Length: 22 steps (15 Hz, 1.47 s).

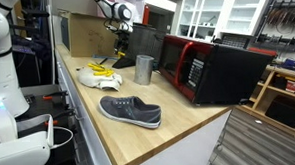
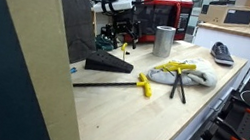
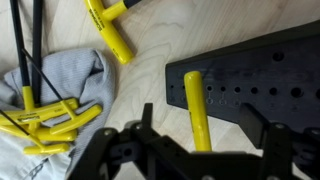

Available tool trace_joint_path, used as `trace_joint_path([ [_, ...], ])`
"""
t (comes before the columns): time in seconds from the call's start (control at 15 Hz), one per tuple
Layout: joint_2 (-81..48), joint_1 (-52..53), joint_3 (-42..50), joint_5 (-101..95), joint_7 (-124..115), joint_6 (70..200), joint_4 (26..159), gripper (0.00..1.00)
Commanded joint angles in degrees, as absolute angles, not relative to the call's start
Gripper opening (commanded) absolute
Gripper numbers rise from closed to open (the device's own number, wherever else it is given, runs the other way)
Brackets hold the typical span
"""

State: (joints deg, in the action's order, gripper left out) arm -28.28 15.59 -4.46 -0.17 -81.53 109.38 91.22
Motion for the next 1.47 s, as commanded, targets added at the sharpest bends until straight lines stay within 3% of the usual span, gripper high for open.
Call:
trace_joint_path([
  [0.0,-27.42,16.3,-3.81,-0.47,-83.3,111.48,91.97,0.56],
  [0.33,-27.23,16.33,-3.81,-0.51,-83.24,112.45,92.16,0.18],
  [0.53,-26.9,16.49,-3.78,-0.85,-83.2,113.24,92.48,0.0],
  [0.67,-26.58,16.58,-3.79,-1.17,-83.14,113.86,92.71,0.04],
  [1.4,-24.74,16.6,-4.39,-0.55,-82.04,114.38,93.06,0.04],
])
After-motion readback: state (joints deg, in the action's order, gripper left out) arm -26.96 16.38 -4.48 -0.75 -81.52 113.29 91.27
